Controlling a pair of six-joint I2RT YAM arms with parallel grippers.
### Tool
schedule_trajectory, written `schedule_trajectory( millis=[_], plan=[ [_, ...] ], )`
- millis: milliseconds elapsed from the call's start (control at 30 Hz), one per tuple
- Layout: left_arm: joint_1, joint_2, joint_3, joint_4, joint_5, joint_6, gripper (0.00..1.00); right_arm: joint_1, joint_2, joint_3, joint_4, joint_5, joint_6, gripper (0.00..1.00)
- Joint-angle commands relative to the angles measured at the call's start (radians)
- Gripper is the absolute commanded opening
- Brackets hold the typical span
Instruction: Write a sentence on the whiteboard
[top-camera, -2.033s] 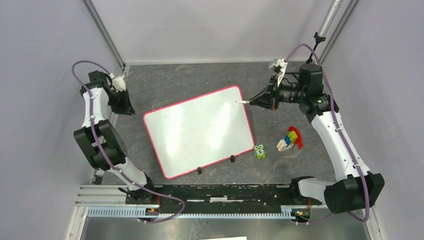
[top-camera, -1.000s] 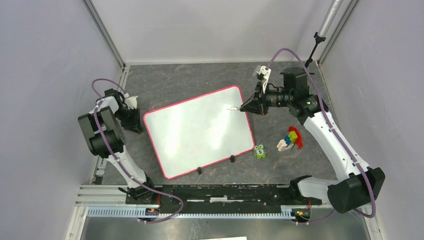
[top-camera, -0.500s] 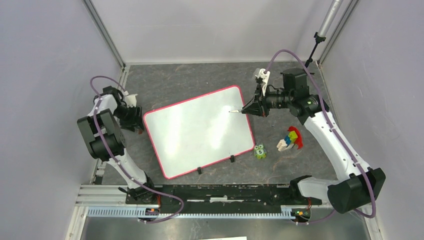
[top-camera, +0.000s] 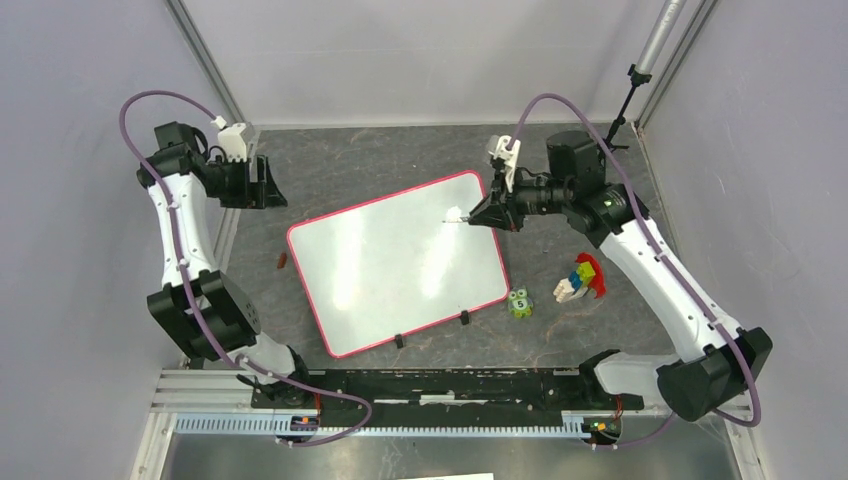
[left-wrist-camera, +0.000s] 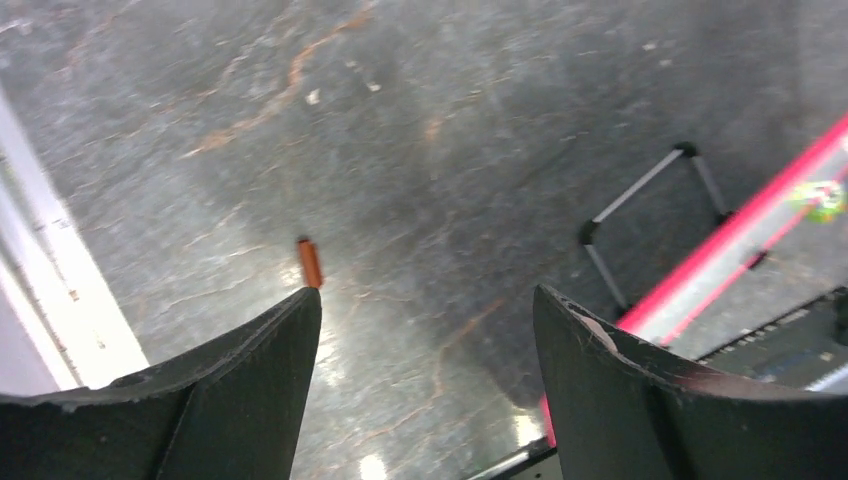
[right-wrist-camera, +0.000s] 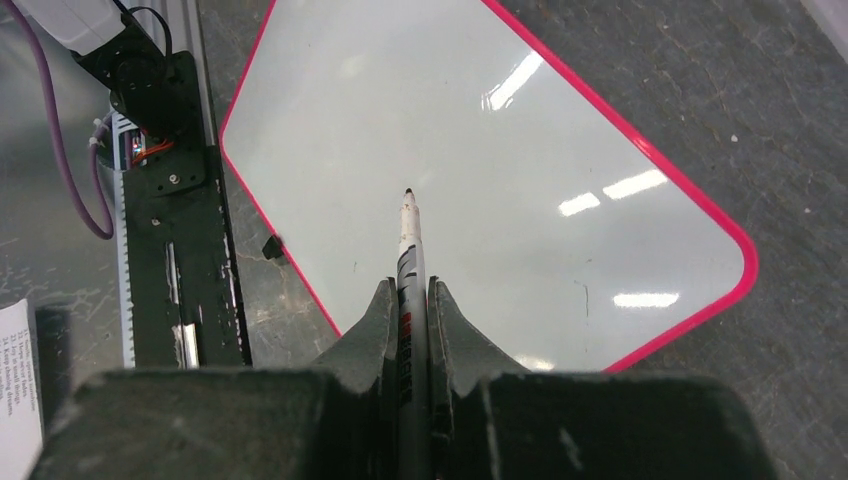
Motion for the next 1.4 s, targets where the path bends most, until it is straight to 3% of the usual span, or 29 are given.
schedule_trajectory(
  millis=[0, 233, 433, 567, 1000, 1167, 1300, 1367],
  plan=[
    [0.003, -0.072, 0.037, -0.088, 0.226, -0.006, 0.84, 0.071, 0.043, 0.106, 0.037, 0.076, 0.014, 0.00],
    [0.003, -0.111, 0.006, -0.240, 0.494, 0.112, 0.85, 0.231, 0.132, 0.237, 0.030, 0.251, -0.007, 0.00],
    [0.004, -0.113, -0.064, -0.434, 0.556, 0.341, 0.84, 0.391, 0.220, 0.341, 0.032, 0.421, -0.081, 0.00],
    [0.004, -0.139, -0.130, -0.452, 0.570, 0.382, 0.83, 0.454, 0.270, 0.388, 0.052, 0.462, -0.094, 0.00],
    [0.003, -0.215, -0.270, -0.388, 0.591, 0.364, 0.77, 0.545, 0.332, 0.424, 0.107, 0.404, -0.066, 0.00],
    [0.003, -0.215, -0.276, -0.382, 0.605, 0.352, 0.69, 0.574, 0.329, 0.386, 0.160, 0.434, -0.043, 0.00],
    [0.008, -0.261, -0.227, -0.310, 0.575, 0.260, 0.68, 0.591, 0.342, 0.382, 0.180, 0.454, -0.032, 0.00],
    [0.009, -0.297, -0.199, -0.187, 0.495, 0.118, 0.69, 0.591, 0.347, 0.382, 0.186, 0.456, -0.025, 0.00]
  ],
)
